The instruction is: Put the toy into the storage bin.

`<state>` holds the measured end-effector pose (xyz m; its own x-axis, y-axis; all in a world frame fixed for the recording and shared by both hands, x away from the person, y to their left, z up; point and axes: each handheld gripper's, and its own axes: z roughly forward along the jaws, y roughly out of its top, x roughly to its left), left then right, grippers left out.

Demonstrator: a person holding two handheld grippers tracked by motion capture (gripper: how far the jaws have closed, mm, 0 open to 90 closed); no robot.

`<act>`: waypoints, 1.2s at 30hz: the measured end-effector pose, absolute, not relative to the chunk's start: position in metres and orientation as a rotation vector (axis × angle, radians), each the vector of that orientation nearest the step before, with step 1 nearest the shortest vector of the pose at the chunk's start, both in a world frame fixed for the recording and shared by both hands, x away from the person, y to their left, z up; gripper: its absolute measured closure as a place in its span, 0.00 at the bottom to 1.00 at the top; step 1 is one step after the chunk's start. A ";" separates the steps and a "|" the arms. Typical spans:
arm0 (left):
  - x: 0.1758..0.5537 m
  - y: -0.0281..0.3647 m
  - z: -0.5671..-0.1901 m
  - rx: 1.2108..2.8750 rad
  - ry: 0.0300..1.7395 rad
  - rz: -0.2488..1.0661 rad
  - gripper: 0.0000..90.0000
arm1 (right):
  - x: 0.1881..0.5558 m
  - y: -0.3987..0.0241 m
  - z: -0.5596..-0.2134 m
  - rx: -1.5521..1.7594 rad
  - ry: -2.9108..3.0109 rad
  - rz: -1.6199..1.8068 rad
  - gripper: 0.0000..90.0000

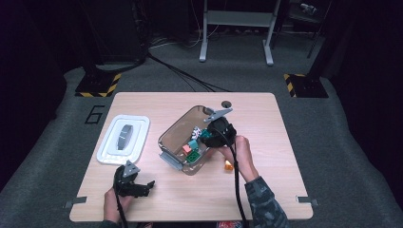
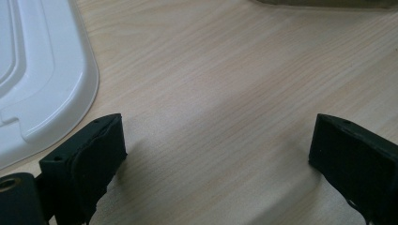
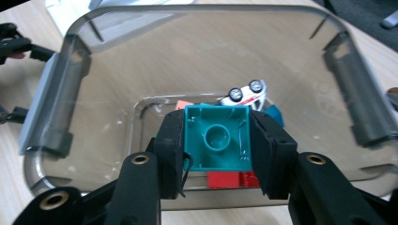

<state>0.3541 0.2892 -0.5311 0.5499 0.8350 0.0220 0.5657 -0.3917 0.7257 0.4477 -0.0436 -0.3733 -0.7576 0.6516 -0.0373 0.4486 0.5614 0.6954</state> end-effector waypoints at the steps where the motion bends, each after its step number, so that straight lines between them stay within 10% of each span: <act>1: 0.354 0.289 -0.531 2.107 1.123 0.510 0.04 | 0.447 -0.042 -0.374 0.913 2.518 0.998 0.65; 20: 0.354 0.289 -0.531 2.108 1.120 0.513 0.04 | 0.439 -0.039 -0.387 0.902 2.593 0.977 0.63; 36: 0.354 0.289 -0.531 2.108 1.121 0.517 0.04 | 0.428 -0.067 -0.381 0.961 2.499 1.063 0.19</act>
<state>0.3537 0.2889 -0.5311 0.5495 0.8351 0.0270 0.5629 -0.3939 0.7266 0.4283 -0.0672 -0.3811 -0.7475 0.6640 0.0186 0.4740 0.5135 0.7153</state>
